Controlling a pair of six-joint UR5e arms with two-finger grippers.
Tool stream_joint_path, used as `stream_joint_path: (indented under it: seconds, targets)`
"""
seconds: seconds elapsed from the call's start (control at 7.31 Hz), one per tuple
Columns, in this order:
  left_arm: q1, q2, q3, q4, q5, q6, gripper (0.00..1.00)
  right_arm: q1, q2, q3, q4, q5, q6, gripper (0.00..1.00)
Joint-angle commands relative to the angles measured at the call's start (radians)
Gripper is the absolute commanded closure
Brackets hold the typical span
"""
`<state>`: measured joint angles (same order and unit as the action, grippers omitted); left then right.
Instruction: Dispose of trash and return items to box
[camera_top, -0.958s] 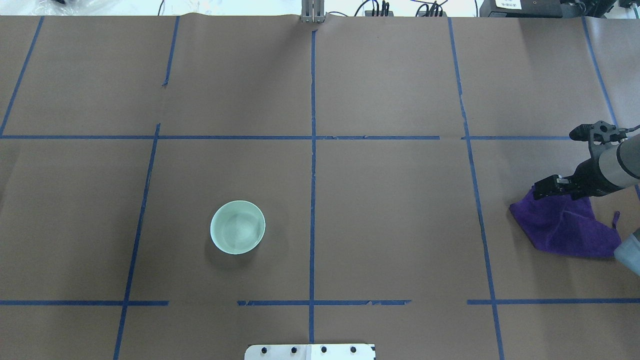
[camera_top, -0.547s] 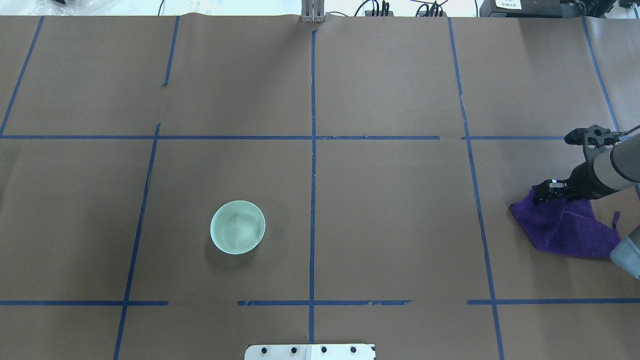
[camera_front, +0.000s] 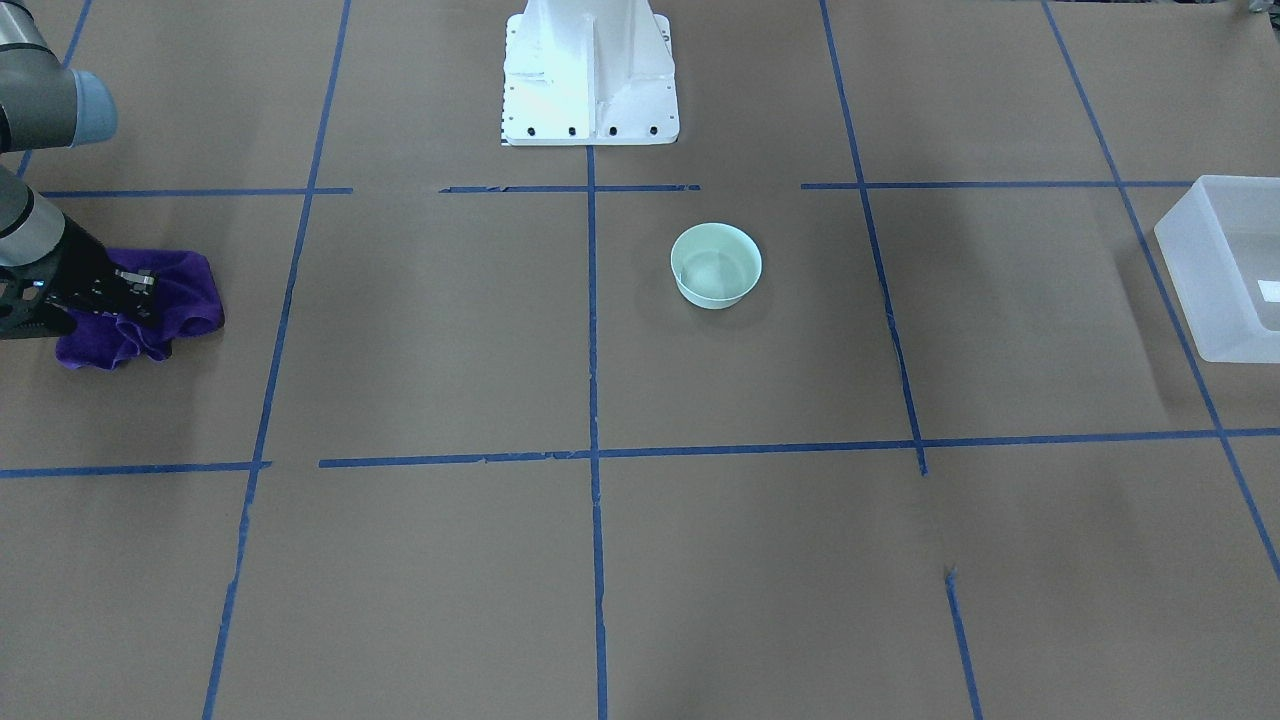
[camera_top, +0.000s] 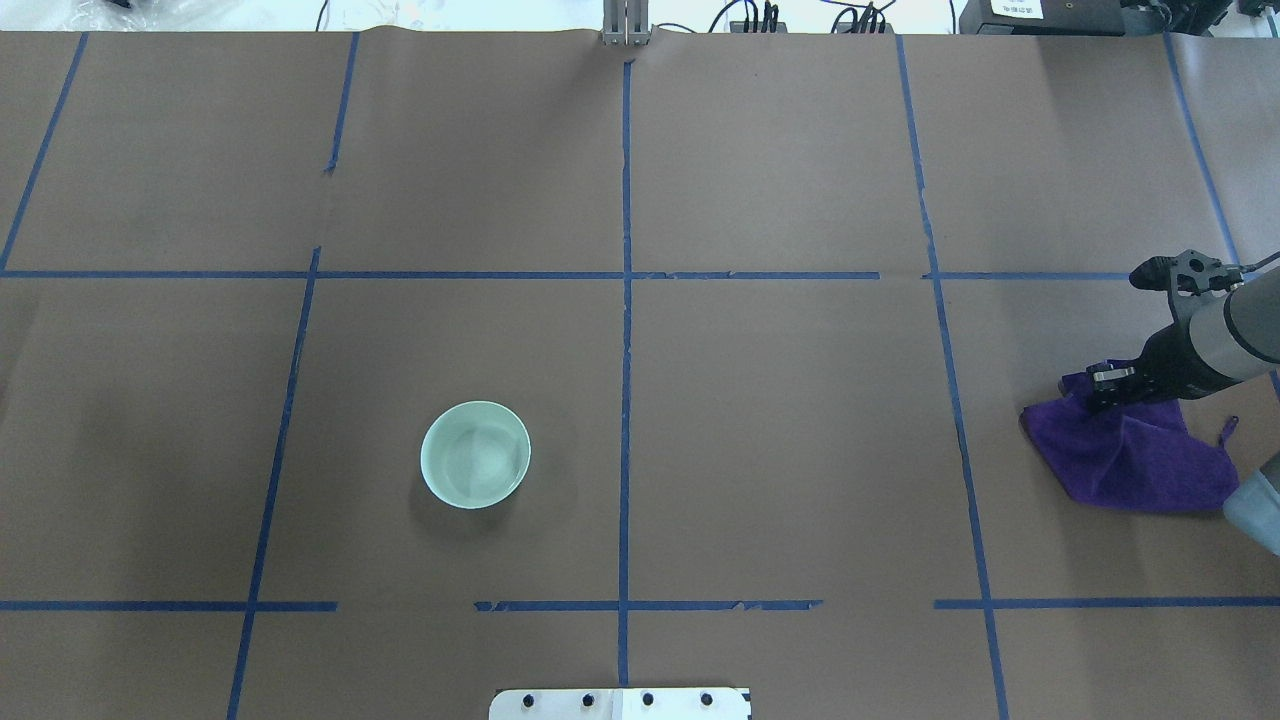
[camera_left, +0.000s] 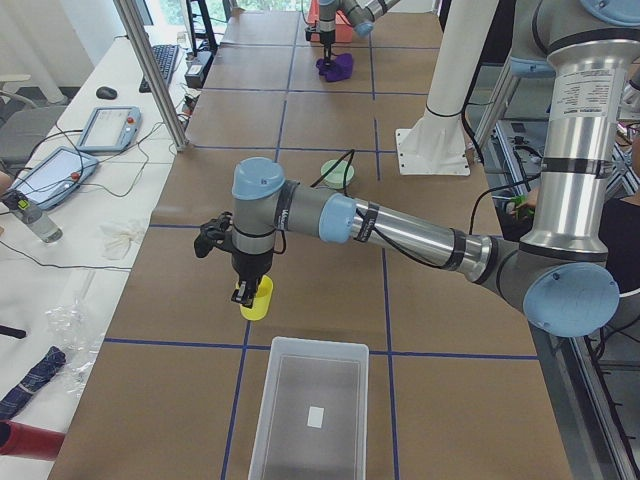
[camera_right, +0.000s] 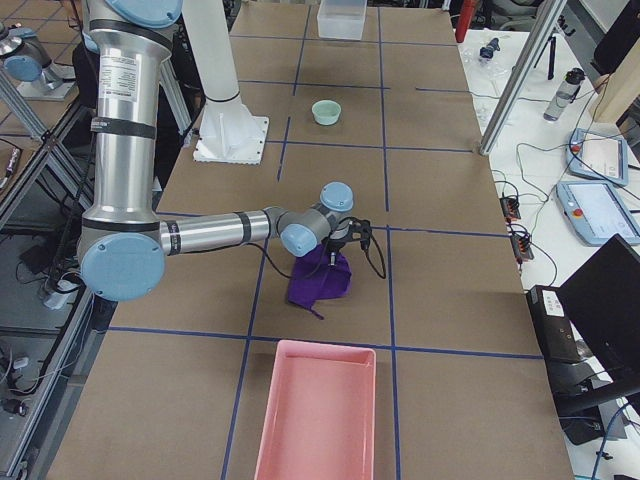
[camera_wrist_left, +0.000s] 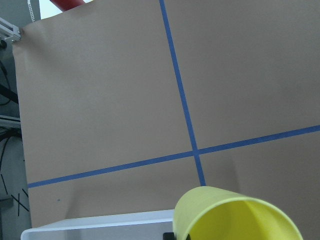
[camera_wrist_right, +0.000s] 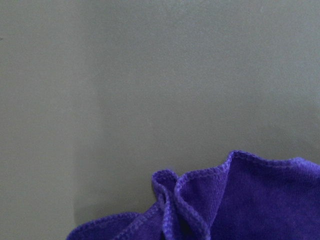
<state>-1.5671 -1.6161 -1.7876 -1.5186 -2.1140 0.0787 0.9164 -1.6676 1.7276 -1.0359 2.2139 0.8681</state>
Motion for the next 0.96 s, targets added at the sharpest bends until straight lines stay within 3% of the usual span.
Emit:
stream_joint_path:
  seconds: [0.0,0.14,0.41,0.82]
  targets:
    - [-0.040,0.013,0.109,-0.055,-0.003,0.085,1.00,0.097,-0.004,0.065,-0.024,0.088,0.000,1.00]
    - [-0.040,0.018,0.134,-0.069,-0.006,0.084,1.00,0.143,-0.007,0.160,-0.112,0.136,-0.006,1.00]
    - [-0.040,0.030,0.175,-0.077,-0.006,0.082,1.00,0.192,-0.004,0.347,-0.348,0.142,-0.027,1.00]
    - [-0.040,0.126,0.169,-0.170,-0.012,-0.026,1.00,0.313,-0.007,0.403,-0.392,0.141,-0.075,1.00]
